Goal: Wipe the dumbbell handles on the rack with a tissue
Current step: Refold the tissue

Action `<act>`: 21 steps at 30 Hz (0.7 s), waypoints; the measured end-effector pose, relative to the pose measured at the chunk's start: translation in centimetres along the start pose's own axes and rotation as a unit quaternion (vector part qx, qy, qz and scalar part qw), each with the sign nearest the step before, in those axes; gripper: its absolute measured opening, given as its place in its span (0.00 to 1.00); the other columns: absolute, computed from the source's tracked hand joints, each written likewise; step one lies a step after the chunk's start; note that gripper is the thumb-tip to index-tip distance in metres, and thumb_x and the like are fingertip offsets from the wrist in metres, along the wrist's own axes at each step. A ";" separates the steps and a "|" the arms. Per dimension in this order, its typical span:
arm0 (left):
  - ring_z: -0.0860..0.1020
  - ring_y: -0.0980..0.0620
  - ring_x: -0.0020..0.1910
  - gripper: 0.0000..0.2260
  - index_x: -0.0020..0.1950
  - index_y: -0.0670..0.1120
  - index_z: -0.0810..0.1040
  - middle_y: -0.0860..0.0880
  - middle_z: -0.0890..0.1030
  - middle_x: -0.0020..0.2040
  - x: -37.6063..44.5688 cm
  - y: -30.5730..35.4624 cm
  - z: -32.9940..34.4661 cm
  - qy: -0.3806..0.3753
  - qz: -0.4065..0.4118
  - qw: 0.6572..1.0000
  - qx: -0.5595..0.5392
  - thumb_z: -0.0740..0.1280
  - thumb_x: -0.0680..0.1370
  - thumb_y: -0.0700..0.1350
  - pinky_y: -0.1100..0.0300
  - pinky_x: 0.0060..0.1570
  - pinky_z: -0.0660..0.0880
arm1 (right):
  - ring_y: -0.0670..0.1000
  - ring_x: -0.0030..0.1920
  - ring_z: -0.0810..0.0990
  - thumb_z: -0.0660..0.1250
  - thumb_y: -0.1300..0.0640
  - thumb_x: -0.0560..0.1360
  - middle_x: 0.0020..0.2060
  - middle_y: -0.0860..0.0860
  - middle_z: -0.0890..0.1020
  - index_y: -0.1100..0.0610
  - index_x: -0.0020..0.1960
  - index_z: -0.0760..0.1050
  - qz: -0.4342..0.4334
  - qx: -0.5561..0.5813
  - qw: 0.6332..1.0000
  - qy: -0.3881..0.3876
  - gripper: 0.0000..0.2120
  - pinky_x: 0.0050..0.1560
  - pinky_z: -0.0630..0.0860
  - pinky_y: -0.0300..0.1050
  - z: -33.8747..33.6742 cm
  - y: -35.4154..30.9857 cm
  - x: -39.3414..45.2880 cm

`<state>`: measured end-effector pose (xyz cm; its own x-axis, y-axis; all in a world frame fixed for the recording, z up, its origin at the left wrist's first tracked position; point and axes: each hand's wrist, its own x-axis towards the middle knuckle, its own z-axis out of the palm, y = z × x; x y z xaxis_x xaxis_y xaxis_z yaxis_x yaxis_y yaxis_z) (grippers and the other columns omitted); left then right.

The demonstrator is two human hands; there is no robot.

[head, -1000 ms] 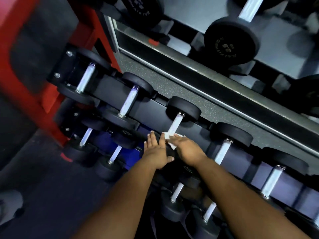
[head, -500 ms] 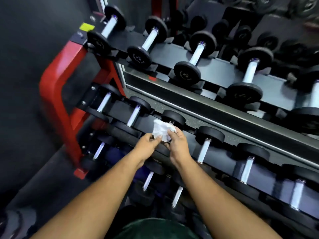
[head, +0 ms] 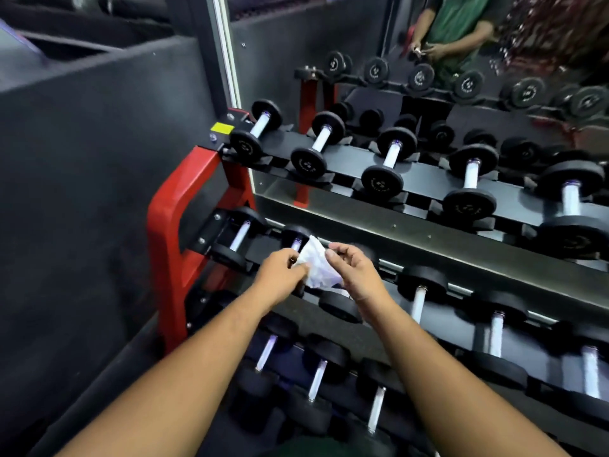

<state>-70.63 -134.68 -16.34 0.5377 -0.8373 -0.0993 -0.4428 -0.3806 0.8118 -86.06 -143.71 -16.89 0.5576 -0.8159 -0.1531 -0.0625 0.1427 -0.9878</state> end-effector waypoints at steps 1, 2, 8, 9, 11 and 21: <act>0.79 0.48 0.40 0.05 0.40 0.50 0.77 0.50 0.82 0.39 -0.5 -0.6 -1.0 0.005 0.008 1.000 0.006 0.69 0.76 0.44 0.55 0.39 0.72 | 0.45 0.48 0.83 0.72 0.48 0.76 0.51 0.50 0.85 0.53 0.61 0.77 -0.009 -0.005 1.000 0.000 0.17 0.48 0.78 0.45 1.1 -0.3 -0.5; 0.79 0.49 0.39 0.05 0.40 0.51 0.77 0.51 0.82 0.39 -1.2 -1.3 -2.5 0.010 0.009 1.000 0.006 0.70 0.76 0.44 0.56 0.39 0.72 | 0.46 0.47 0.83 0.72 0.49 0.76 0.50 0.51 0.85 0.54 0.60 0.78 -0.020 -0.012 1.000 0.000 0.15 0.48 0.78 0.47 2.7 -0.5 -1.1; 0.74 0.53 0.36 0.05 0.47 0.44 0.81 0.48 0.81 0.38 -4.4 -4.4 -7.0 0.006 -0.003 0.990 -0.143 0.72 0.76 0.45 0.56 0.39 0.71 | 0.50 0.41 0.82 0.70 0.63 0.77 0.42 0.53 0.85 0.59 0.55 0.80 -0.017 -0.026 0.999 0.010 0.07 0.42 0.79 0.49 8.3 -0.4 -4.2; 0.74 0.52 0.37 0.06 0.48 0.44 0.81 0.48 0.80 0.38 -5.0 -4.7 -7.7 0.004 -0.004 0.986 -0.167 0.72 0.76 0.47 0.55 0.40 0.71 | 0.51 0.41 0.82 0.70 0.63 0.78 0.42 0.53 0.85 0.59 0.55 0.80 -0.015 -0.019 1.000 0.016 0.07 0.41 0.79 0.49 8.9 -0.5 -4.8; 0.73 0.52 0.38 0.06 0.47 0.45 0.82 0.48 0.80 0.38 -5.8 -4.9 -8.2 -0.003 -0.003 0.980 -0.197 0.72 0.78 0.48 0.55 0.40 0.71 | 0.49 0.39 0.81 0.69 0.64 0.78 0.39 0.50 0.84 0.58 0.54 0.80 -0.026 -0.026 0.999 0.031 0.06 0.38 0.77 0.45 9.2 -0.5 -5.5; 0.75 0.54 0.40 0.05 0.49 0.46 0.82 0.54 0.81 0.39 -9.3 -3.8 -8.7 0.007 0.016 0.965 -0.260 0.67 0.83 0.44 0.59 0.43 0.73 | 0.48 0.44 0.83 0.69 0.60 0.77 0.45 0.53 0.86 0.55 0.54 0.80 -0.068 -0.109 0.991 -0.037 0.06 0.47 0.78 0.47 10.2 -1.7 -8.1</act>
<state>-67.72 -121.99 -13.45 0.5407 -0.8387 -0.0648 -0.0407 -0.1031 0.9938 -82.01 -131.67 -13.66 0.6312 -0.7753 -0.0227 -0.1547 -0.0973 -0.9832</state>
